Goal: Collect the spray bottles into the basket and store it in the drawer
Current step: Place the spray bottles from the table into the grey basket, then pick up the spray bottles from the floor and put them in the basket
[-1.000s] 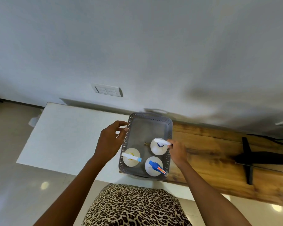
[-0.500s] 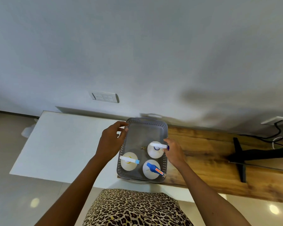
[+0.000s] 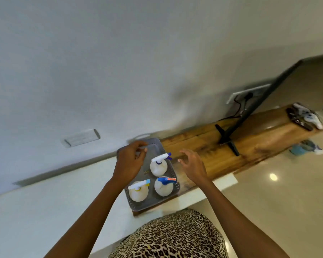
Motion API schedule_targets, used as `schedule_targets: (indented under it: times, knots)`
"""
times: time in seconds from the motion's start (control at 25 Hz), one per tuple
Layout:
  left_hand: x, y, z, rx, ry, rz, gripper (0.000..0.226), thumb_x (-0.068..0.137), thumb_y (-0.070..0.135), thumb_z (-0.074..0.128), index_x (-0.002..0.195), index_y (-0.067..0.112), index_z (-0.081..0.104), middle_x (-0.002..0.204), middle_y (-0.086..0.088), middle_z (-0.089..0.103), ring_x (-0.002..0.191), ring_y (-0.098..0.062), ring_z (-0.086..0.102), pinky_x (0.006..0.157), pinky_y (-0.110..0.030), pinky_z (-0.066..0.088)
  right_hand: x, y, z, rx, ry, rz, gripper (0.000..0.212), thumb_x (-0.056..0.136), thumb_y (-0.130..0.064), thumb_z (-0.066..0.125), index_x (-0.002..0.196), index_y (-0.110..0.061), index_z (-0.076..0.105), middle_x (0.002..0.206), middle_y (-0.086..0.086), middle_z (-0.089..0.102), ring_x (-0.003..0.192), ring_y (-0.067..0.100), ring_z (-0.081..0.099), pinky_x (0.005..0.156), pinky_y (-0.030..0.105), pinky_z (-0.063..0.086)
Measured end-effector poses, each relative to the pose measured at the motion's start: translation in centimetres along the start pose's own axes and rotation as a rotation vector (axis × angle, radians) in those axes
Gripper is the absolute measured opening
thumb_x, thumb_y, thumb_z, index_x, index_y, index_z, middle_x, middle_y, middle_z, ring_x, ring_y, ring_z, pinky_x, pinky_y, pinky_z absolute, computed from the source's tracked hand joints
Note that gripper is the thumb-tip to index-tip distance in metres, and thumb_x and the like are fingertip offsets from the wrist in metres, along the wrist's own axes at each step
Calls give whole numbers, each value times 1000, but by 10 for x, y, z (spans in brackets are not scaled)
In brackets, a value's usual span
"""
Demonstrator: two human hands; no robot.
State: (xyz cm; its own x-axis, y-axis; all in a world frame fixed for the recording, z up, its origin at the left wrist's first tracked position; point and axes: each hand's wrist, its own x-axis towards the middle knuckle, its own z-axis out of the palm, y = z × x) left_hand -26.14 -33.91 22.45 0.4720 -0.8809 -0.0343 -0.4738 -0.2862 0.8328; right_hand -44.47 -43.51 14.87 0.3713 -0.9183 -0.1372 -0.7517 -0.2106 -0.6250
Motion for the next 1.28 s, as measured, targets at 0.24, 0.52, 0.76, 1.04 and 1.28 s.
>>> schedule_targets:
  times: [0.24,0.52,0.76,1.04,1.28]
  knots:
    - [-54,30,37,-16,-340,268,20,90,11,52,106,8,62,103,-9,66,91,-18,60,74,-16,44,-131,13,-35,107,346,209,31,88,-18,57,119,-10,57,123,11,60,115,25,53,95,35,45]
    - [-160,84,109,-4,-731,584,24,92,14,49,113,9,59,104,-1,59,94,-13,53,78,-23,44,-323,60,-54,207,657,607,28,90,-20,55,118,-15,59,128,5,59,122,20,50,99,24,36]
    - [-320,123,194,-23,-1129,785,21,91,15,51,108,11,62,103,0,62,96,-14,56,79,-25,42,-529,96,-40,335,910,1037,27,91,-23,54,117,-18,59,125,5,59,117,21,53,94,28,41]
    - [-560,123,259,20,-1464,833,18,90,14,52,105,11,63,99,1,62,93,-13,56,69,-14,39,-753,127,8,451,1073,1347,26,91,-22,53,116,-16,60,119,6,63,110,19,57,90,27,42]
    - [-736,107,289,142,-1698,925,18,90,12,52,104,10,63,97,1,62,90,-11,55,64,-3,37,-895,148,61,598,1152,1565,26,90,-20,55,113,-13,62,114,7,66,106,20,59,91,32,47]
